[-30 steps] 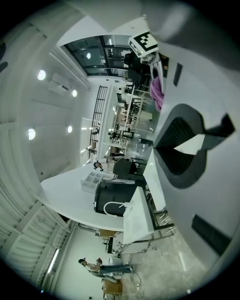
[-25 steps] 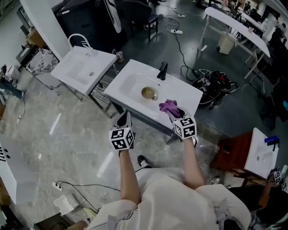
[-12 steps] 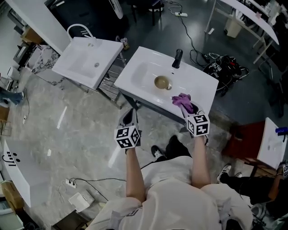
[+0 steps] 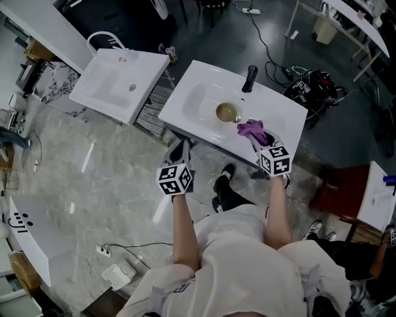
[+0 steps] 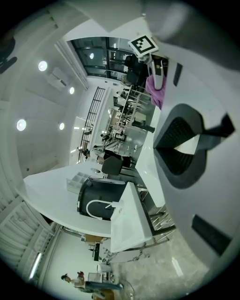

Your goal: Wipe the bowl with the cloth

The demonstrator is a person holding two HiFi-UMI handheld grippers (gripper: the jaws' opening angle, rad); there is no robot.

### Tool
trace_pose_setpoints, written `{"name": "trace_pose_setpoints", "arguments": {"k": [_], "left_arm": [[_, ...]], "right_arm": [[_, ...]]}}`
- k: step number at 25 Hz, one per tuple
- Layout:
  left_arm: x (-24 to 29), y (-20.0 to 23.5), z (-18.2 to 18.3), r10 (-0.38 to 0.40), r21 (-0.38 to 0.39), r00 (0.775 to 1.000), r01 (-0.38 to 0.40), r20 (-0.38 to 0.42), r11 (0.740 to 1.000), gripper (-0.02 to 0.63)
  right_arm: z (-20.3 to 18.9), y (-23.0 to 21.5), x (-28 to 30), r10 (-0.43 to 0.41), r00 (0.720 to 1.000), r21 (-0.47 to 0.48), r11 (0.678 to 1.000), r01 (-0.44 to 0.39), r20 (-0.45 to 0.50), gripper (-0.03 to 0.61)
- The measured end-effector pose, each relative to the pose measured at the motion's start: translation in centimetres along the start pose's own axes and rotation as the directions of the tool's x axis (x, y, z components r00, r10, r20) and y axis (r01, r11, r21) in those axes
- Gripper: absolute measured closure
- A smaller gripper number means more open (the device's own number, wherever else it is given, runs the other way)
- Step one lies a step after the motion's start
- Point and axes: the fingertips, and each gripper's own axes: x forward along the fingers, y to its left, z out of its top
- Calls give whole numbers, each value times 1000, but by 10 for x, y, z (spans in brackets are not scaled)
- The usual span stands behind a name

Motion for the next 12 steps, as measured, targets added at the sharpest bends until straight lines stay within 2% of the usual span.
{"name": "trace_pose_setpoints", "arguments": {"k": [5, 12], "left_arm": [[27, 27, 18, 18, 12, 1000, -18, -16, 1000, 607], [93, 35, 33, -40, 46, 997, 43, -73, 998, 607]], "right_arm": [[17, -5, 37, 58, 997, -8, 998, -58, -49, 446], [26, -22, 73, 74, 991, -25, 997, -77, -108, 446]]}}
